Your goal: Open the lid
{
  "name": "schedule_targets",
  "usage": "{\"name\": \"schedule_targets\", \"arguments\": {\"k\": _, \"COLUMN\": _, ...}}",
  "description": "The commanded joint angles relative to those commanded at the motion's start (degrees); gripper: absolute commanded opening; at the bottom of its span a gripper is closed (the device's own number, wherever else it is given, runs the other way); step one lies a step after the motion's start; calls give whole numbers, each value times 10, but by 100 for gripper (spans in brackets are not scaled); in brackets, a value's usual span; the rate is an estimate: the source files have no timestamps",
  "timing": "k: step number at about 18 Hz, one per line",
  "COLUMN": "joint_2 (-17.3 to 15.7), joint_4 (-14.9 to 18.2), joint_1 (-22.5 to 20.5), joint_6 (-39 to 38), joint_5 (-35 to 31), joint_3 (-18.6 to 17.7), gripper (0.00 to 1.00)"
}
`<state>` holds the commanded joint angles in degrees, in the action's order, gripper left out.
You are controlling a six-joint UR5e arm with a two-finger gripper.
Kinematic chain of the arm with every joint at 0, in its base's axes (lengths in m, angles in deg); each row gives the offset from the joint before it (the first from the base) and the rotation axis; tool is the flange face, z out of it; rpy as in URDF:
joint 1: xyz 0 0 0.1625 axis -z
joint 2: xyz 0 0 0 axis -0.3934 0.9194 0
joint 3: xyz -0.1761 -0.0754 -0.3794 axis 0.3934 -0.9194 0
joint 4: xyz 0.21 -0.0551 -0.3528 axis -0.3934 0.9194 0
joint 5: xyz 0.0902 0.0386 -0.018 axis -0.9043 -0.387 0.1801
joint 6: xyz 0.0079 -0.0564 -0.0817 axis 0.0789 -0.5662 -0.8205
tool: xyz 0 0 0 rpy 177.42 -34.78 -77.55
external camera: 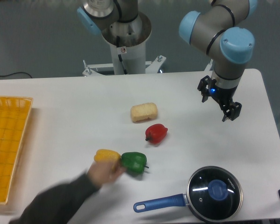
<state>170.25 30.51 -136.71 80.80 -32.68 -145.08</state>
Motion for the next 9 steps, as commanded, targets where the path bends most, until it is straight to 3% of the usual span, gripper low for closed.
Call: {"name": "schedule_targets", "arguments": {"k": 9, "joint_2": -3, "joint_4": 3, "joint_1": 2, "joint_6": -2, "joint_5": -2, "joint_3": 0, "gripper": 100}}
